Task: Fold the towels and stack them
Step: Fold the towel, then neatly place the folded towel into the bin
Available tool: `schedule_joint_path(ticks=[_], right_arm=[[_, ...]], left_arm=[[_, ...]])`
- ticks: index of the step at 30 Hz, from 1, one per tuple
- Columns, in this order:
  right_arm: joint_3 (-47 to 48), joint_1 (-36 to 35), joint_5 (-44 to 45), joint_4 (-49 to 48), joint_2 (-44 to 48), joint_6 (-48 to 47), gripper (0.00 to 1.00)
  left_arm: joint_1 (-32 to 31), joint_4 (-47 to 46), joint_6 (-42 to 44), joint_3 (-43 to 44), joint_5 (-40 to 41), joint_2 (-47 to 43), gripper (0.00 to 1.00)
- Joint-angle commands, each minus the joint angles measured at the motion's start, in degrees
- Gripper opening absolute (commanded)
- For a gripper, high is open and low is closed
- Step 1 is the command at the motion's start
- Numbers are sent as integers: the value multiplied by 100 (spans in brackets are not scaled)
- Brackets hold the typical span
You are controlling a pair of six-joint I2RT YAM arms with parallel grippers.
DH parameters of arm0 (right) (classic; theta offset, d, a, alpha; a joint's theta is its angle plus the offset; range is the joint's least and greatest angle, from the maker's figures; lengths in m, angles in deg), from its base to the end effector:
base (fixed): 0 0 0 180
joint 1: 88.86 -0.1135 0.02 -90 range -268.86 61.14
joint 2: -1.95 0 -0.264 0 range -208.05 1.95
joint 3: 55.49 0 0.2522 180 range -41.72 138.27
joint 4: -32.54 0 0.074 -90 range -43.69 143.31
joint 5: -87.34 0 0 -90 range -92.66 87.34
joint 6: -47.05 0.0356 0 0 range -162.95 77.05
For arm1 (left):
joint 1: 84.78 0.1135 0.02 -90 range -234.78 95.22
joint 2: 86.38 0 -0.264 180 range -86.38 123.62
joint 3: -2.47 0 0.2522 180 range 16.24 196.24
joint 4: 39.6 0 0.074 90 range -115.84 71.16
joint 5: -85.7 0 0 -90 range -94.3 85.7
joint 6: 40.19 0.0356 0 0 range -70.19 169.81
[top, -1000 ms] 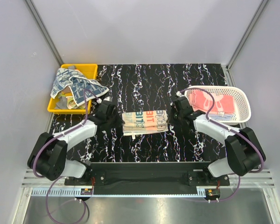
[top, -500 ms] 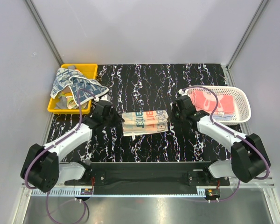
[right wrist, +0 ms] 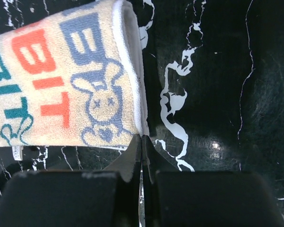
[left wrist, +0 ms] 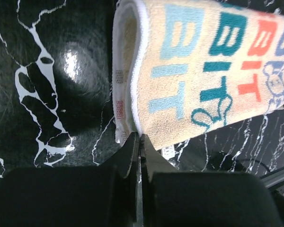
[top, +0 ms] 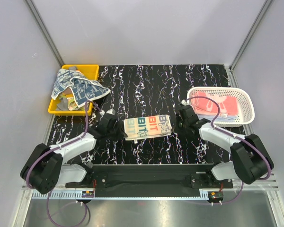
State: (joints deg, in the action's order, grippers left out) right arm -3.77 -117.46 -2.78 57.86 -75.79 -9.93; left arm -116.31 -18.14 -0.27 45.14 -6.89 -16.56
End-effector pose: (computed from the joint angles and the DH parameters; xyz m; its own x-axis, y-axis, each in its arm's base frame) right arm 0.2274 0.1241 0.1753 -0.8363 0.1647 -0.5229 -0.0287 0.9393 0.3418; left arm 0.1916 -0.1194 0.1640 -0.8305 -0.3893 -0.3983 -0.1389 0.8373 -0.5288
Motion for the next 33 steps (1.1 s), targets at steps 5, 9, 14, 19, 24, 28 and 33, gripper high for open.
schedule_joint_path(ticks=[5, 9, 14, 19, 24, 28, 33], right_arm=[[-139, -76, 21, -496, -233, 73, 0], [-183, -67, 21, -549, -286, 65, 3], [-122, -67, 100, -392, -234, -14, 17], [115, -49, 556, 22, 161, -190, 45], [536, -49, 592, 163, 224, -374, 64], [809, -40, 452, 49, -57, -577, 69], [1047, -32, 30, -285, -496, -919, 69]], left_arm=[[-143, -603, -142, -315, 39, 277, 0], [-161, -700, -124, -342, 31, 479, 0], [-169, -621, -81, -333, 57, 515, 8], [-169, -86, 104, -53, 250, 339, 13], [-169, 222, 227, 98, 241, 182, 21], [-169, 695, 350, 264, 592, -90, 38], [-169, 1609, 675, 1011, 1076, -425, 41]])
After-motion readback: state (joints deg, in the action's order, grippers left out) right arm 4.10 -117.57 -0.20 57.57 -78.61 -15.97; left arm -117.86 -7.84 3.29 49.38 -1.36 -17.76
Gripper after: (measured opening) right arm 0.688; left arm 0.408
